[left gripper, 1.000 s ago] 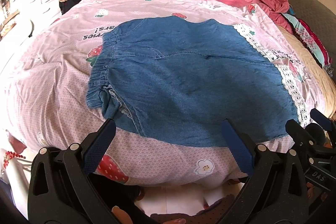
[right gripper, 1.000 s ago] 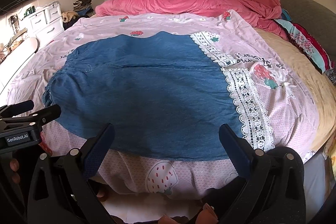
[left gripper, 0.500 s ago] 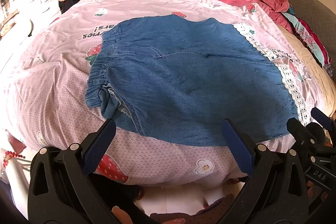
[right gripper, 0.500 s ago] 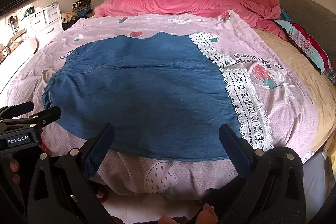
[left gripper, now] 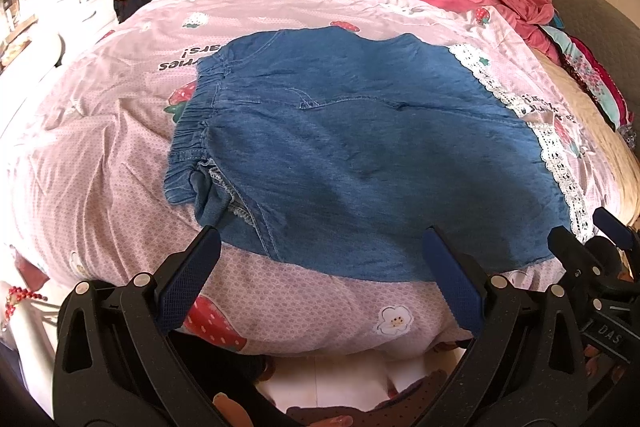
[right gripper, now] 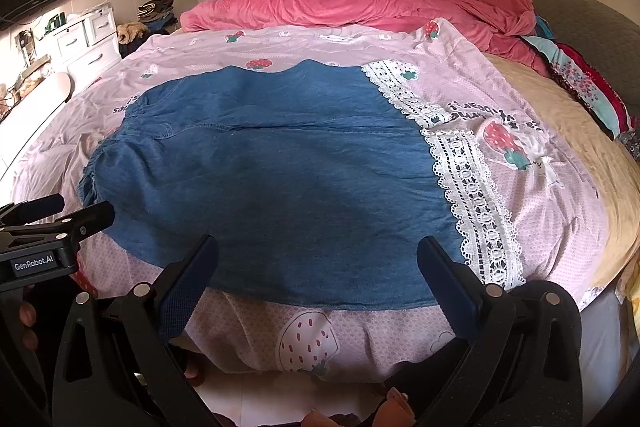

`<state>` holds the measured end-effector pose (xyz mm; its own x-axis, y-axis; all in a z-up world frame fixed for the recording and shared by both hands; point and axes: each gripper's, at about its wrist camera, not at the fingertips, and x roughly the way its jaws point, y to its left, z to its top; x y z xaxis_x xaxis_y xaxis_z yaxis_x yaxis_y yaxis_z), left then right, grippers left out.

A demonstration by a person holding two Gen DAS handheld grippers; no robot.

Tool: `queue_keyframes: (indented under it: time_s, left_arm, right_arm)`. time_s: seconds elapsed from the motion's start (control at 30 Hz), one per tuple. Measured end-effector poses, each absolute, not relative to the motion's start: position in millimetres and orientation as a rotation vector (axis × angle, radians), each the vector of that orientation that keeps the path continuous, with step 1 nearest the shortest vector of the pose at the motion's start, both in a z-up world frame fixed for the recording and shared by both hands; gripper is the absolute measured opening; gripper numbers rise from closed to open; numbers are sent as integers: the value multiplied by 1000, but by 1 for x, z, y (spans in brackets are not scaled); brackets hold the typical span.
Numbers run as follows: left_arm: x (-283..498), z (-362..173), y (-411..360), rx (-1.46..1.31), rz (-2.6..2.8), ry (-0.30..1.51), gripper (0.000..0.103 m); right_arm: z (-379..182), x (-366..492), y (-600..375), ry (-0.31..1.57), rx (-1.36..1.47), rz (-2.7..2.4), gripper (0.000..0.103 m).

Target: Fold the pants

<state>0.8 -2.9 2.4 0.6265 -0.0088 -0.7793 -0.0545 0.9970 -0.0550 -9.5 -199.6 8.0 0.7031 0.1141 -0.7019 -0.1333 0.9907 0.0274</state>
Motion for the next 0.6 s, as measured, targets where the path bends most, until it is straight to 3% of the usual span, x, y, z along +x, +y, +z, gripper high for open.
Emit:
queue_keyframes:
  time_s: [0.6]
  left_arm:
    - [45,6,28,-123,41,883,94]
  right_arm:
    - [10,54,-189,789,-57,225,99]
